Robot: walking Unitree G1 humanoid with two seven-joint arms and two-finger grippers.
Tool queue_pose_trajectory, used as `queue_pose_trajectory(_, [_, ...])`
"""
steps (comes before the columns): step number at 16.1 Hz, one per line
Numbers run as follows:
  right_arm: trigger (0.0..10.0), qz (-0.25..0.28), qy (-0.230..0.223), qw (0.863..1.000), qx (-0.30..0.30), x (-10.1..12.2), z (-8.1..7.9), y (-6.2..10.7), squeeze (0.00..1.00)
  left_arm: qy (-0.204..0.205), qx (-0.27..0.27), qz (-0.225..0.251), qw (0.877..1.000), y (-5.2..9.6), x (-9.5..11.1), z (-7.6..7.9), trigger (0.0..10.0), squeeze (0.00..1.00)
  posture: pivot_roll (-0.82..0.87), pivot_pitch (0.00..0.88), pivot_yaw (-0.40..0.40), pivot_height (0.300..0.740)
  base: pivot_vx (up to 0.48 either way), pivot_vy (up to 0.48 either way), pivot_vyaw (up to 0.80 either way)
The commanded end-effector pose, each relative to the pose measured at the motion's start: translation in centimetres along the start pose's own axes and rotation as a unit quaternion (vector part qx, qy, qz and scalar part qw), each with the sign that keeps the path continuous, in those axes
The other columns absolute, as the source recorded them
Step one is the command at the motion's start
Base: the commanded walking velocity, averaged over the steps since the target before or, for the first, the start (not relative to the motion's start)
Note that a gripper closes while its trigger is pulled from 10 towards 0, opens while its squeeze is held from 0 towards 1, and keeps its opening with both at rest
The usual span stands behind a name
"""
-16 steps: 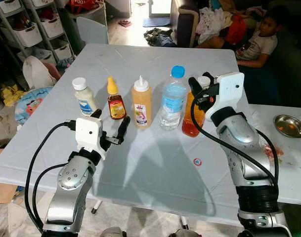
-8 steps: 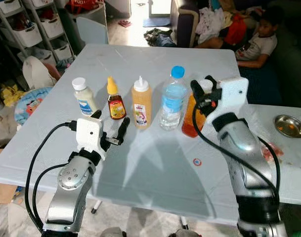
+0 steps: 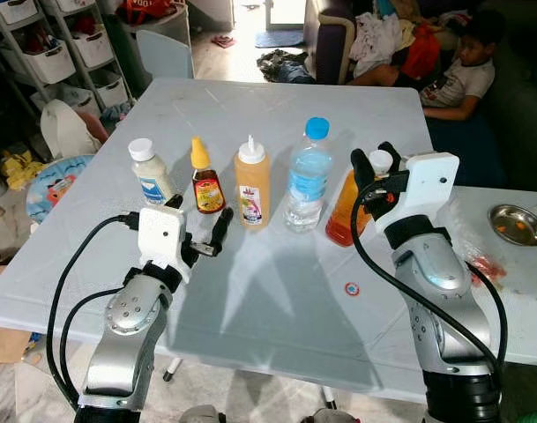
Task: Restocking fridge
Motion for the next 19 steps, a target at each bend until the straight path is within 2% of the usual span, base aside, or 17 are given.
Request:
queue_pose_trajectory(1, [10.0,-0.004,-0.005,1.0,-0.003,0.0,-0.1,0.0,0.0,0.0,0.005,-0.012,1.0,-0.2,-0.5,-0.2,10.0,0.0,-0.01,0.0,0.048,0.74,0.0,0.0,0.0])
queue_pose_trajectory(5, [10.0,-0.015,-0.008,1.0,-0.012,-0.5,0.1,0.2,0.0,0.003,0.0,-0.014,1.0,-0.2,-0.5,0.0,10.0,0.0,-0.02,0.0,0.052,0.74,0.0,0.0,0.0])
queue_pose_trajectory(8, [10.0,-0.009,-0.008,1.0,-0.02,-0.1,0.6,0.1,0.0,0.012,0.013,-0.022,1.0,-0.2,-0.5,-0.2,10.0,0.0,-0.02,0.0,0.056,0.74,0.0,0.0,0.0])
queue_pose_trajectory(15, [10.0,-0.021,-0.004,1.0,-0.023,-0.8,0.7,0.1,0.0,0.01,0.005,-0.027,1.0,-0.4,-0.7,0.4,10.0,0.0,-0.02,0.0,0.056,0.74,0.0,0.0,0.0])
queue_pose_trajectory(17, [10.0,-0.023,-0.005,0.999,-0.023,-0.9,0.6,0.1,0.0,0.009,0.006,-0.028,1.0,-0.4,-0.7,0.3,10.0,0.0,-0.02,0.0,0.057,0.74,0.0,0.0,0.0])
queue_pose_trajectory(19, [10.0,-0.027,-0.003,0.999,-0.024,-1.2,0.7,0.2,0.0,0.009,0.03,-0.01,0.999,-0.4,0.0,-0.6,10.0,0.0,-0.02,0.0,0.055,0.74,0.0,0.0,0.0])
Point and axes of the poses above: a point about 5 cm out from each wrist's last joint towards the gripper, its own y axis pointing back from the gripper into the wrist, its own x axis along the axis of the wrist's last joint, z = x × y, the point moved 6 cm from there along -y, pointing out of the wrist towards the gripper, and after that the axes turned 12 degrees about y, right-handed, at the moved point
